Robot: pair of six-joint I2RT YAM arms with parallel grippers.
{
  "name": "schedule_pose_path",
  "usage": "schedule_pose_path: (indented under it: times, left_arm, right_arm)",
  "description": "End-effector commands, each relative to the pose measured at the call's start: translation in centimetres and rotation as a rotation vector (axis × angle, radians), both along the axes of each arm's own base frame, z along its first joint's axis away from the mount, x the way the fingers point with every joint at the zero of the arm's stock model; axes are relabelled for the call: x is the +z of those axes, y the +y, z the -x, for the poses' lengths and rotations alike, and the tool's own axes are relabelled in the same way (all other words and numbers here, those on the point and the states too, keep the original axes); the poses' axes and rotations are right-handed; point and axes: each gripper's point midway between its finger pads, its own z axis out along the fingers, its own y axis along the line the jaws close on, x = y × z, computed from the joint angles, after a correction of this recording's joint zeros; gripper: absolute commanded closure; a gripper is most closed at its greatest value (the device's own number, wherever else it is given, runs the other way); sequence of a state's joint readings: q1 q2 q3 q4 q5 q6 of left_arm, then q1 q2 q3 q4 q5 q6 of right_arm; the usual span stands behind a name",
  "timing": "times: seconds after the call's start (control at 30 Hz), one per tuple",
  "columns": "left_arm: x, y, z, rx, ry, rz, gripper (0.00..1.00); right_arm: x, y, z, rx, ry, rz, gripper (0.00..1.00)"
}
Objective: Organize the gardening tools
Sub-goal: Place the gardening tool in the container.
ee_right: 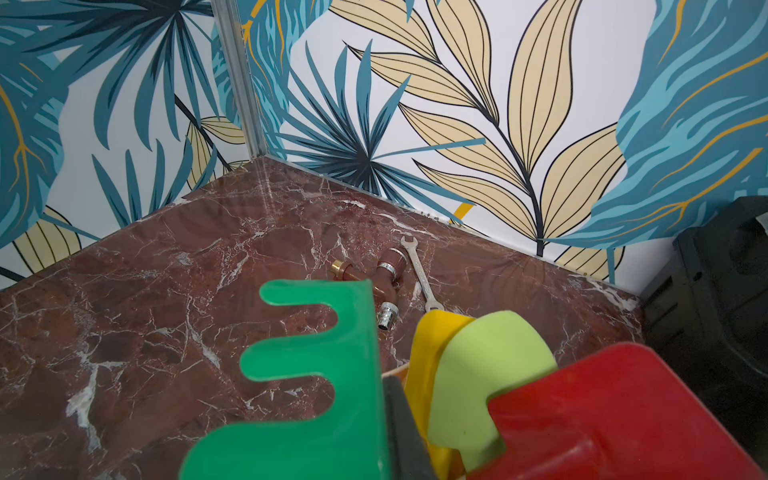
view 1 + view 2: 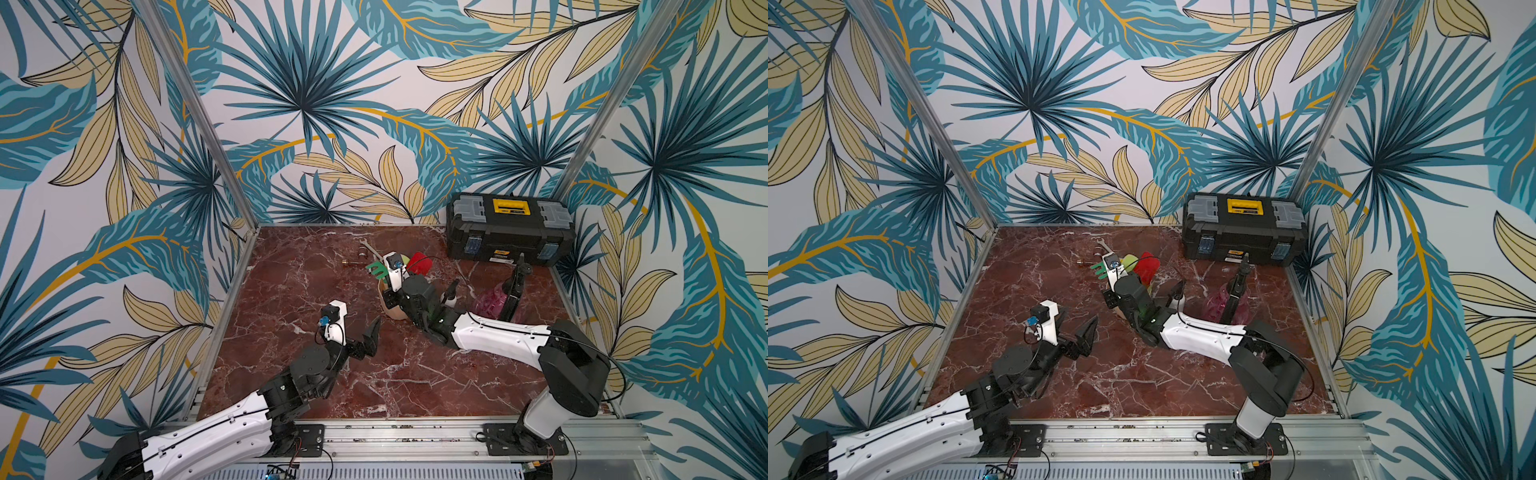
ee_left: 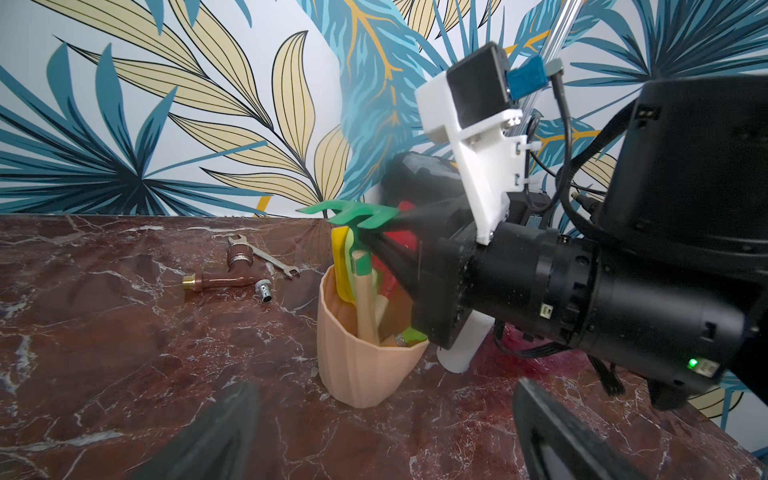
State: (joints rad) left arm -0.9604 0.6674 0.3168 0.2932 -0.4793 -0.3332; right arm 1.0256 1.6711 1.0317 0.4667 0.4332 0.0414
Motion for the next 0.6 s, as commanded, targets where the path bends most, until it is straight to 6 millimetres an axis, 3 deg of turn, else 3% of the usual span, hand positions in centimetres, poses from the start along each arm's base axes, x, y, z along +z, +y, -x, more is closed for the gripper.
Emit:
schedule_pose_path:
  times: [0.0, 0.23, 0.57]
  left_arm:
    - [-0.4, 0.4, 0.0, 0.013, 0.006, -0.003, 0.0]
    - [-0.2, 0.4, 0.0, 0.015, -0.003, -0.001, 0.0]
    - [0.0, 0.5, 0.0, 0.021, -0.008, -0.004, 0.0]
  right_arm:
    - [-0.8, 0.3, 0.1, 0.01, 0.0, -0.031, 1.0]
    - [-3.5, 0.1, 0.7, 0.01, 0.036, -0.002, 1.0]
    - [-5.6, -0.4, 1.2, 0.011, 0.08, 0.022, 0.9]
